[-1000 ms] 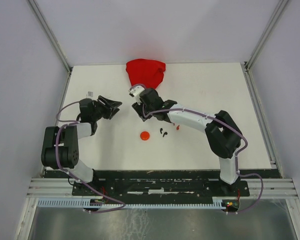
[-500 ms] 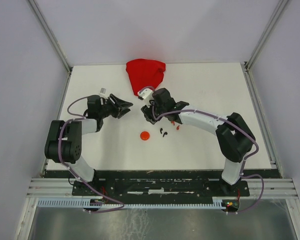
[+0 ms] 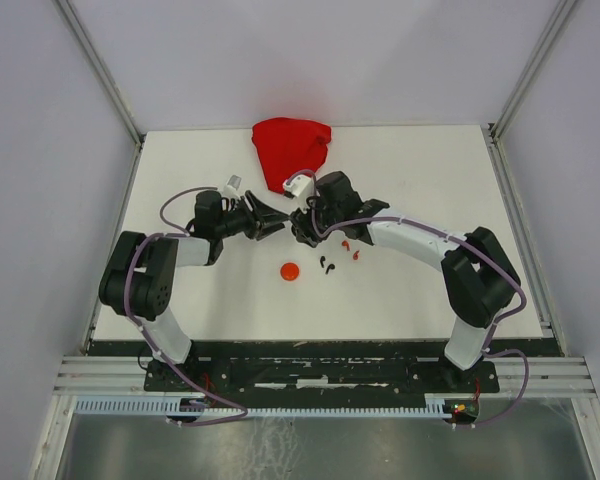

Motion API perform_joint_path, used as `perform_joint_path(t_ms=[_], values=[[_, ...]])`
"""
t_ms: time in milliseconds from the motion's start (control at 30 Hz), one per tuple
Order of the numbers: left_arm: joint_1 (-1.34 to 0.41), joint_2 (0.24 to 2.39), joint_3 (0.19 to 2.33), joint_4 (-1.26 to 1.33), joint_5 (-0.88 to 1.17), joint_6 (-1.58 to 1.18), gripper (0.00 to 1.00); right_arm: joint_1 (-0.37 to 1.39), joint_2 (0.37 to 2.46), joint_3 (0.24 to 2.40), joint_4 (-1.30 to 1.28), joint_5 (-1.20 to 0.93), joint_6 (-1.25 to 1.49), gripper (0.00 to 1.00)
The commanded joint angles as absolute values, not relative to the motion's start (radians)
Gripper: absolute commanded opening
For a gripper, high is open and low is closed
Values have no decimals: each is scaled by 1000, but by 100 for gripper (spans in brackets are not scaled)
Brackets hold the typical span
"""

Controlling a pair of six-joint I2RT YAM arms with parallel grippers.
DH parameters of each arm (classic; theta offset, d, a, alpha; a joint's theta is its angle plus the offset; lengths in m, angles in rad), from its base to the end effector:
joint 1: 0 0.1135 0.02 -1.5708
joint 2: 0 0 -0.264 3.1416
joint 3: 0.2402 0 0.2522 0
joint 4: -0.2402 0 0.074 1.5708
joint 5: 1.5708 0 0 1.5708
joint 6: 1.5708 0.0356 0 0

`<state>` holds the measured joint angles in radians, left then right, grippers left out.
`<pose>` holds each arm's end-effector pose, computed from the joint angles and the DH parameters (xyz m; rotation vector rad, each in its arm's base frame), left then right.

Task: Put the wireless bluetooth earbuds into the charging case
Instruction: Pick up the charging case at the center of the board.

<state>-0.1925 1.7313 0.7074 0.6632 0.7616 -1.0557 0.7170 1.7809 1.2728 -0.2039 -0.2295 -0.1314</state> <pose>0.3233 -0.0880 0.1609 -0.3469 2.1292 -1.5157 0.2966 0.2693 0.2339 -1.0673 2.0657 0.5631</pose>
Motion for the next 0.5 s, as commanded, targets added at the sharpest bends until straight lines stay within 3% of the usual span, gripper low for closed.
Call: perform_joint_path(t_ms=[0, 467], values=[[-203, 1731, 715, 791, 809, -1074, 54, 708, 1737, 1279, -193, -268, -147, 29], [-239, 1743, 708, 833, 834, -1082, 53, 698, 1733, 1280, -195, -283, -147, 29]])
